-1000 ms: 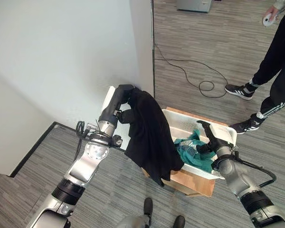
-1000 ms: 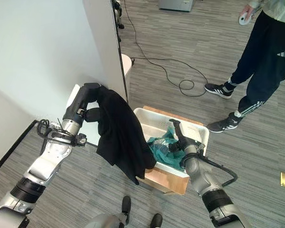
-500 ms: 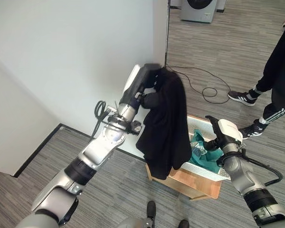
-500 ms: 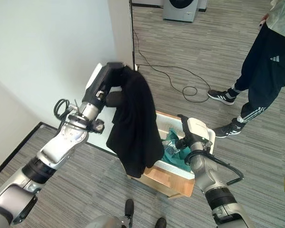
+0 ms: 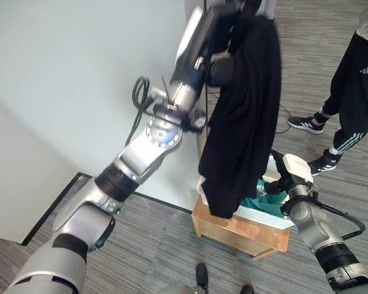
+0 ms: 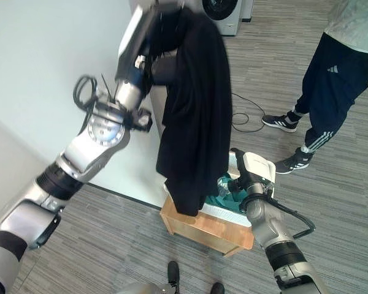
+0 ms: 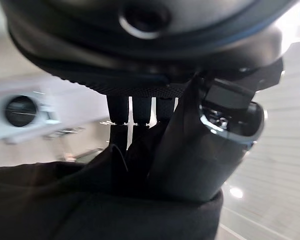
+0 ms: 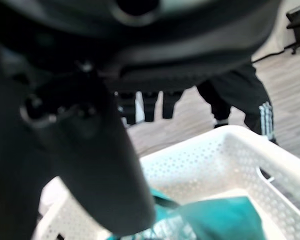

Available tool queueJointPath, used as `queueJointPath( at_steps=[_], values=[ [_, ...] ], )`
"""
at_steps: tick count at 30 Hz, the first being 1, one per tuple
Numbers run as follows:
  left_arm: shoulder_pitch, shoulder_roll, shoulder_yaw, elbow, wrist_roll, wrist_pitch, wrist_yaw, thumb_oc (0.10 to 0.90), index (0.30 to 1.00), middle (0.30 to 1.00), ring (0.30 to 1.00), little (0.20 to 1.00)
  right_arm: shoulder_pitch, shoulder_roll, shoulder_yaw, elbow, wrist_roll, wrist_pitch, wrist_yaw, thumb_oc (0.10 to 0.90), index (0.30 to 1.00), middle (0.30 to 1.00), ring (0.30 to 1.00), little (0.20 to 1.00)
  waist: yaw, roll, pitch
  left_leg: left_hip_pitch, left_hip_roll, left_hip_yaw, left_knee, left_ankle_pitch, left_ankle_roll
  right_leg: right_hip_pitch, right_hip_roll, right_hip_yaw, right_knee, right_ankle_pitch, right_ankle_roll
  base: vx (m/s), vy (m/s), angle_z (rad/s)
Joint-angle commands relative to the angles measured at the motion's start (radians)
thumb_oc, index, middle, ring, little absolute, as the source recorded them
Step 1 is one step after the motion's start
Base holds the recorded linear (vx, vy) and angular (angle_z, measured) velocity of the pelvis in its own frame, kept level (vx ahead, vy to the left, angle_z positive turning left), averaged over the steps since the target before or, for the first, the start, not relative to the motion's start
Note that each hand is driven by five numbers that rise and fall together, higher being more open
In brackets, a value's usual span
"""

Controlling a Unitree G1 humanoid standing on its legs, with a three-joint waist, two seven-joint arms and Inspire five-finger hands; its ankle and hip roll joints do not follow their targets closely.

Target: Pick up bed clothes into laundry basket.

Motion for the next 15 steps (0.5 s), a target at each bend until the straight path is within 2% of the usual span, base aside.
queueJointPath(
  at_steps=[1, 9, 15],
  values=[
    [-0.285, -0.143, 0.094, 0.170, -0.035, -0.149, 0.013, 0.400, 0.300, 0.300, 0.300, 0.300, -0.094, -0.086, 0.004, -0.096, -0.024, -0.044, -0.047, 0.800, 0.900, 0.900, 0.900, 0.900, -0.022, -0.024, -0.143, 0.066, 0.133, 0.021, 0.001, -0.101, -0.082, 0.077, -0.038, -0.003, 0.004, -0.105, 0.079, 0.01, 0.002, -0.06],
    [-0.320, -0.124, 0.077, 0.231, 0.022, -0.121, 0.012, 0.400, 0.300, 0.300, 0.300, 0.300, -0.068, -0.083, -0.018, -0.107, -0.005, -0.053, -0.045, 0.800, 0.900, 0.900, 0.900, 0.900, -0.042, -0.020, -0.146, 0.066, 0.131, 0.031, 0.001, -0.109, -0.078, 0.062, -0.042, 0.008, 0.004, -0.096, 0.084, 0.01, 0.016, -0.15],
    [-0.320, -0.072, 0.049, 0.273, 0.179, -0.062, -0.007, 0.400, 0.300, 0.300, 0.300, 0.300, -0.031, -0.085, -0.056, -0.114, 0.041, -0.068, -0.036, 0.800, 0.900, 0.900, 0.900, 0.900, -0.062, -0.033, -0.128, 0.051, 0.135, 0.049, 0.001, -0.108, -0.078, 0.035, -0.042, 0.024, 0.004, -0.082, 0.088, 0.01, 0.028, -0.07]
  ],
)
